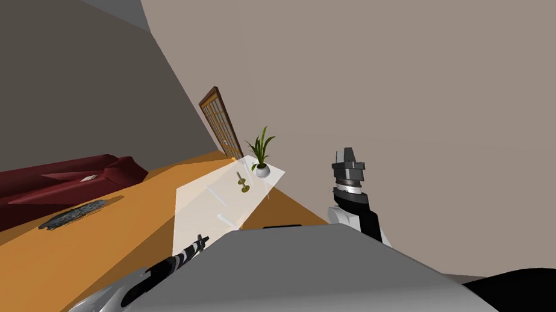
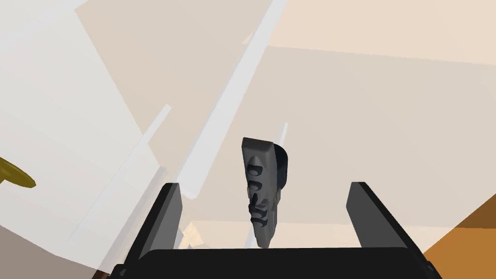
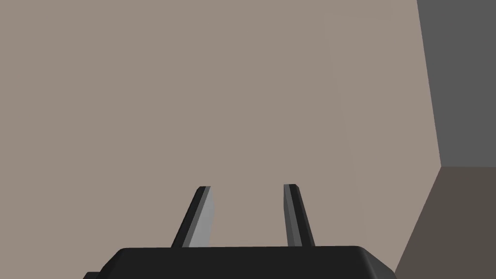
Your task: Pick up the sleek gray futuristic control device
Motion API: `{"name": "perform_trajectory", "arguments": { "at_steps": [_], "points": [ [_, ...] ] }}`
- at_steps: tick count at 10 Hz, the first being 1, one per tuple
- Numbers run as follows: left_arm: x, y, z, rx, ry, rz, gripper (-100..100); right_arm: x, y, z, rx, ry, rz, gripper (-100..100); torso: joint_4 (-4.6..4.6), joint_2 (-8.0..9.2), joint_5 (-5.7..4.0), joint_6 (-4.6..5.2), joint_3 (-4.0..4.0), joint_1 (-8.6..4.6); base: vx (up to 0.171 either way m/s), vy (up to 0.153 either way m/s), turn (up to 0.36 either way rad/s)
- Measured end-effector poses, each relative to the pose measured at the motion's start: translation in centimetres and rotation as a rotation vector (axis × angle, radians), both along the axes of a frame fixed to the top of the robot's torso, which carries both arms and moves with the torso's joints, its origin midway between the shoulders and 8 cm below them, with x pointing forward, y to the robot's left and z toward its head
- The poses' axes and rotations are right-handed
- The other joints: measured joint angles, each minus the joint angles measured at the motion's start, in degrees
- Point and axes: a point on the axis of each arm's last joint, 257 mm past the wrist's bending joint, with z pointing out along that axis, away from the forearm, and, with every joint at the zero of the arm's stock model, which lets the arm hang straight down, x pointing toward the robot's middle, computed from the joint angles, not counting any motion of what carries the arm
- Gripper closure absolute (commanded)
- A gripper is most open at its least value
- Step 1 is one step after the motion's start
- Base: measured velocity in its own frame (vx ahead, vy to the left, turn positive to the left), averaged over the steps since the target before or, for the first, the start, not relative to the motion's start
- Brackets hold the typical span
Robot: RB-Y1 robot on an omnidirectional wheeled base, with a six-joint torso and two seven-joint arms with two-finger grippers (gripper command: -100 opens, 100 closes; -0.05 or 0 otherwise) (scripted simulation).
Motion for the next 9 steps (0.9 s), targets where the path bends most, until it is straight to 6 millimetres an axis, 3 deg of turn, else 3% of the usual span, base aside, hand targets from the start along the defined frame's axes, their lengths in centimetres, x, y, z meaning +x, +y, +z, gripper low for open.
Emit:
{"name": "perform_trajectory", "arguments": {
  "at_steps": [1, 2, 3, 7, 8, 9],
  "points": [
    [-1.6, 1.1, -0.2, 0.022, 0.030, 0.012, -100, 0.0, 0.0, 0.0, 0.000, 0.000, 0.000, 0, -0.03, -0.14, -0.01, 0.02, -0.08, 0.00, 0.058, 0.000, -0.044],
    [-1.7, 1.3, -0.2, 0.026, 0.034, 0.015, 0, 0.0, 0.0, 0.0, 0.000, 0.000, 0.000, 0, -0.01, 0.00, 0.00, -0.03, -0.01, 0.02, 0.009, 0.000, 0.007],
    [-1.7, 1.3, -0.2, 0.025, 0.033, 0.015, -100, 0.0, 0.0, 0.0, 0.000, 0.000, 0.000, 0, 0.03, 0.16, 0.00, -0.03, 0.08, 0.03, 0.018, 0.028, -0.045],
    [-2.0, -0.2, -2.1, 0.024, 0.031, 0.027, -100, 0.0, 0.0, 0.0, 0.000, 0.000, 0.000, 0, 0.05, 0.21, 0.05, -0.03, 0.12, 0.22, 0.015, 0.045, -0.027],
    [-2.0, -0.2, -2.1, 0.024, 0.032, 0.027, 100, 0.0, 0.0, 0.0, 0.000, 0.000, 0.000, 0, 0.05, 0.24, 0.04, -0.03, 0.13, 0.15, 0.000, 0.000, 0.000],
    [-2.0, -0.2, -2.1, 0.024, 0.032, 0.027, 100, 0.0, 0.0, 0.0, 0.000, 0.000, 0.000, 0, 0.06, 0.25, 0.05, -0.02, 0.14, 0.14, 0.000, 0.000, 0.000]
  ]
}}
